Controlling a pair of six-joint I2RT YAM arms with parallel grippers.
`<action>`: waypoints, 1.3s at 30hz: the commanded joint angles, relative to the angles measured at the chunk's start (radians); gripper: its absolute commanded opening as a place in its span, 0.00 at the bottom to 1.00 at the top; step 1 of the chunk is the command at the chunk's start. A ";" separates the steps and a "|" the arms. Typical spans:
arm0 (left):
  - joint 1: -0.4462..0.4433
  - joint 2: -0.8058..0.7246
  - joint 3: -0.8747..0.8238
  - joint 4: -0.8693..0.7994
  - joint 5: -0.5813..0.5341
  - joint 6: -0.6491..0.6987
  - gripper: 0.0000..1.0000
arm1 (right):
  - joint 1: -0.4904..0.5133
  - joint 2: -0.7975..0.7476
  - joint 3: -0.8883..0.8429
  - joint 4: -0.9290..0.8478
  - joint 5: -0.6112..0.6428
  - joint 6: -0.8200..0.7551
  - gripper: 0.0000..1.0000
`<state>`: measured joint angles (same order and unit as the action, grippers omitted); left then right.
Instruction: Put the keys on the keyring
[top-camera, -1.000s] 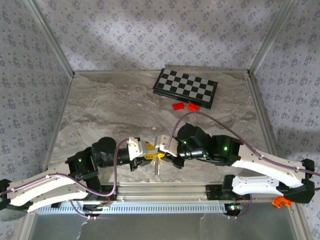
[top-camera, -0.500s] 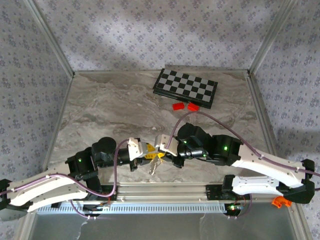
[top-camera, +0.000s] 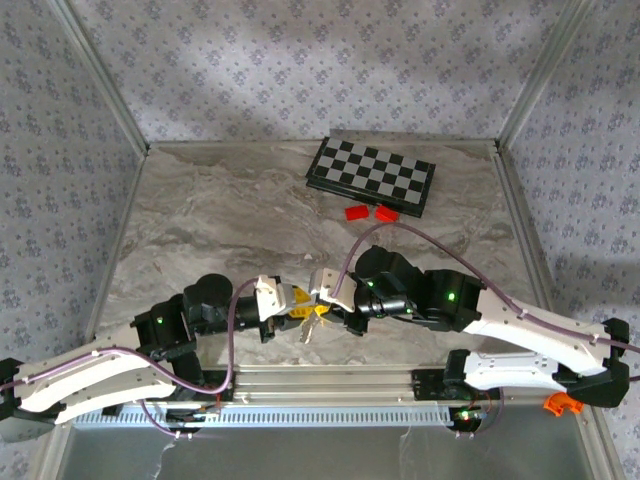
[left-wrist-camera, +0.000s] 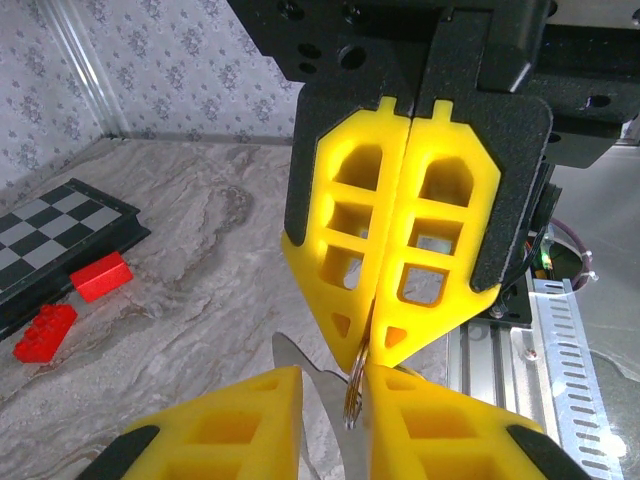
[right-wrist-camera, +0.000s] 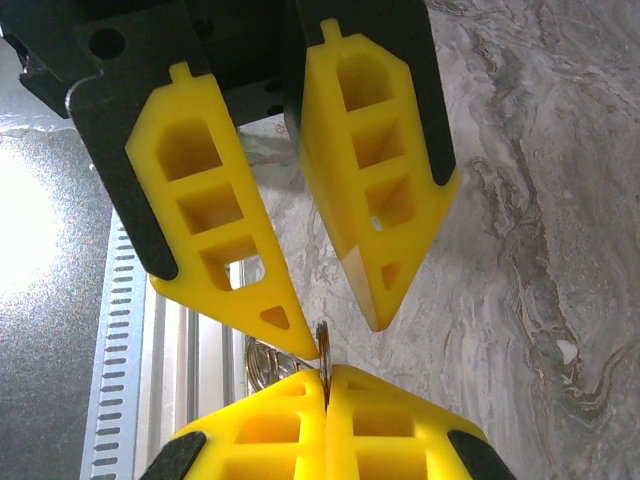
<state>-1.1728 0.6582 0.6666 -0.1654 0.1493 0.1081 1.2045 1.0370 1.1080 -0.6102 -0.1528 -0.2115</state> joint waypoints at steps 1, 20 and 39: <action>0.000 -0.008 -0.002 0.012 0.028 0.014 0.23 | -0.003 -0.015 0.029 0.031 -0.010 -0.019 0.00; 0.000 0.017 0.019 0.008 0.039 0.030 0.09 | -0.003 -0.016 0.037 0.027 -0.025 -0.016 0.00; 0.000 -0.051 -0.037 0.194 0.119 0.014 0.00 | -0.005 -0.089 -0.023 0.112 -0.085 0.018 0.32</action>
<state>-1.1728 0.6334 0.6270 -0.0669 0.2176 0.1303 1.2018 0.9695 1.1011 -0.5381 -0.2028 -0.2020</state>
